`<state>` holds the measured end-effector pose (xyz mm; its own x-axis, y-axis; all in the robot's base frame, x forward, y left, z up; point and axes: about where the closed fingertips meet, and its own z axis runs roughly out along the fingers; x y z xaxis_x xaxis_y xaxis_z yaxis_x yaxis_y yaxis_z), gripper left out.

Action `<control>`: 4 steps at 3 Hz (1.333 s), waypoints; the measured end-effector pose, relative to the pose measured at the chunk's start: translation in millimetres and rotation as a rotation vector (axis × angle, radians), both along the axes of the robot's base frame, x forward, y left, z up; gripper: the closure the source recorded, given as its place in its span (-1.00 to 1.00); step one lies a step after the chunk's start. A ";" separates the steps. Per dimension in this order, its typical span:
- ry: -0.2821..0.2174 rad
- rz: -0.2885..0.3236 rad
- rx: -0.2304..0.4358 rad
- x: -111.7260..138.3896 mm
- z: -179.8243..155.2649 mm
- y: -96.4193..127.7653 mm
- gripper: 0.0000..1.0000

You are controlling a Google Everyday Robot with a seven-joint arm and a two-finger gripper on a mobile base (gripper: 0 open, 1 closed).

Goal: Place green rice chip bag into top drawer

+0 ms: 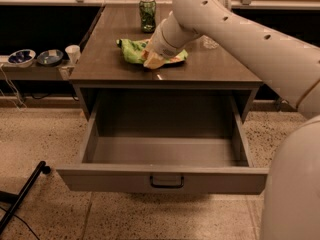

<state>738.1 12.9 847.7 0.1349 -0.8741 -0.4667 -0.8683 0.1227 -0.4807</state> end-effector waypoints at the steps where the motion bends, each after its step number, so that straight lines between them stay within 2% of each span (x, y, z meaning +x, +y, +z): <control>1: 0.040 0.022 0.002 4.3 -18.6 5.9 0.20; 2: 0.040 0.022 0.002 4.3 -14.1 5.9 0.20; 3: 0.043 0.030 0.010 4.2 -13.1 8.4 0.54; 4: -0.017 0.065 0.074 -16.9 10.3 10.5 1.00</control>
Offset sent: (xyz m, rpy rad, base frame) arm 0.0109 0.0138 -0.0495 0.0117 0.0998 0.0509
